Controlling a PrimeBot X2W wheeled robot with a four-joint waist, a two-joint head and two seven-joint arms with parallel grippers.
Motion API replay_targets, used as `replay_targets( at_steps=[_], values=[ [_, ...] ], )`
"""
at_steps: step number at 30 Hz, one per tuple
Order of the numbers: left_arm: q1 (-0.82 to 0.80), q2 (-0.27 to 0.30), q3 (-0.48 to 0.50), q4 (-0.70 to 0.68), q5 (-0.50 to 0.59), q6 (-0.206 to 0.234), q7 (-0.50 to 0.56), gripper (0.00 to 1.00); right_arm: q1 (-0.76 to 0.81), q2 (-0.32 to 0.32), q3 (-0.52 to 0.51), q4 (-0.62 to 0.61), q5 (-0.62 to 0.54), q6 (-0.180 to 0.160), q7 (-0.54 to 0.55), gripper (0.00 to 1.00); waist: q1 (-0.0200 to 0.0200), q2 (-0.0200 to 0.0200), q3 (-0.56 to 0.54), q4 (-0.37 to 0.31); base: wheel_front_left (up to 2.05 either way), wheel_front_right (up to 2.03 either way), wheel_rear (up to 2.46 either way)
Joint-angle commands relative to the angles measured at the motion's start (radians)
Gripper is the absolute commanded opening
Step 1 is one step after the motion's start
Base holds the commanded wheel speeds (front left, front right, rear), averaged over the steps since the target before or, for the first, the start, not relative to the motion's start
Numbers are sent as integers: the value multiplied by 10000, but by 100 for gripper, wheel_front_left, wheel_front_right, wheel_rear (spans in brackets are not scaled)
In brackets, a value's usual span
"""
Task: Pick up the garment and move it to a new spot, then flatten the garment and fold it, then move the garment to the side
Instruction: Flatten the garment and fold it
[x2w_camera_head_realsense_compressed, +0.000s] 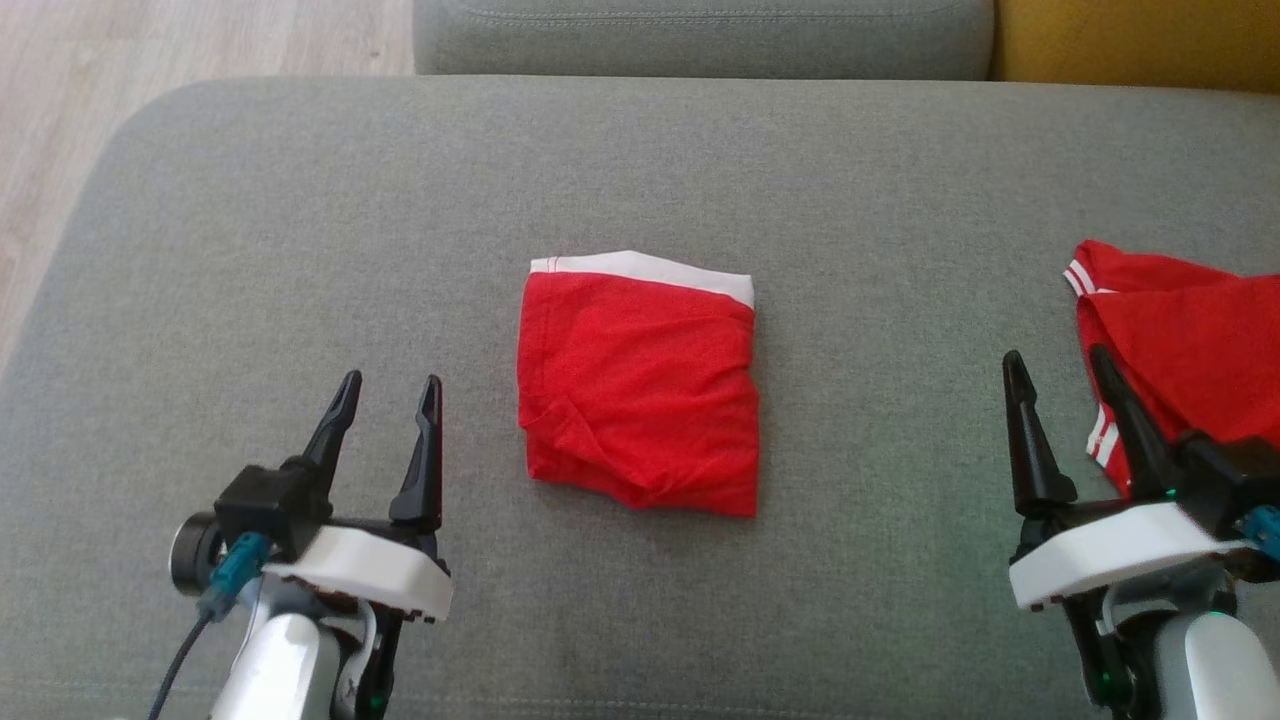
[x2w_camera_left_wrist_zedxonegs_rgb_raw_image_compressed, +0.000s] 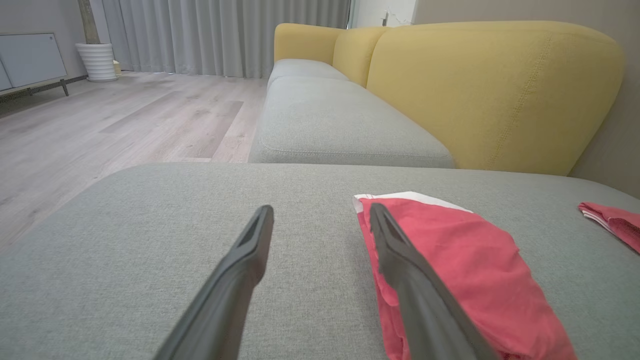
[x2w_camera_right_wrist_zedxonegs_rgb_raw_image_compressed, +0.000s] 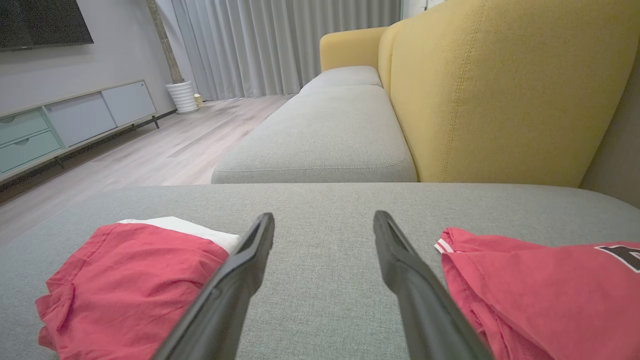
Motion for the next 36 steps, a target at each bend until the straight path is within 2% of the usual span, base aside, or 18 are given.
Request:
replay_targets(
  at_steps=[1, 4, 5, 6, 7, 11, 16, 23, 31, 36],
  values=[
    [-232, 205, 307, -384, 34, 57, -16, 100, -127, -25, 175, -377, -55, -9, 44, 100, 0, -1, -16, 17, 0, 0, 0],
    [-255, 212, 272, -412, 28, 74, -16, 100, -145, -23, 180, -338, -96, -9, 113, 100, 0, -1, 4, 61, 0, 0, 0],
    [-273, 215, 263, -424, 22, 74, -17, 100, -179, -22, 188, -305, -92, -9, 137, 88, 0, -1, 22, 76, 0, 0, 0],
    [-290, 222, 257, -438, 18, 75, -19, 100, -233, -22, 197, -251, -93, -9, 162, 37, 0, -1, 38, 91, 0, 0, 0],
    [-312, 223, 240, -455, 18, 73, -19, 100, -300, -21, 245, -175, -109, -9, 207, 0, 0, -1, 67, 127, 0, 0, 0],
    [-407, 213, 186, -487, 14, 59, -26, 100, -666, -21, 648, 229, -64, -9, 300, 0, 0, -1, 144, 267, 0, 0, 0],
    [-555, 129, 95, -481, -24, 35, -54, 100, -1581, -20, 2295, 1691, 388, -9, 253, 0, 0, -1, 238, 727, 0, 0, 0],
    [-705, -16, -38, -372, -87, -20, -100, 100, -3134, -19, 4976, 4359, 1803, -9, -399, 0, 0, -1, 412, 1439, 0, 0, 0],
    [-966, -175, -201, -218, -114, -127, -135, 100, -4819, -19, 6493, 7077, 3237, -9, -1144, 0, 0, -1, 594, 2050, 0, 0, 0],
    [-989, -227, -211, -144, -122, -136, -146, 100, -5322, -19, 7828, 7902, 4180, -9, -1281, 0, 0, -1, 603, 2182, 0, 0, 0]
  ],
)
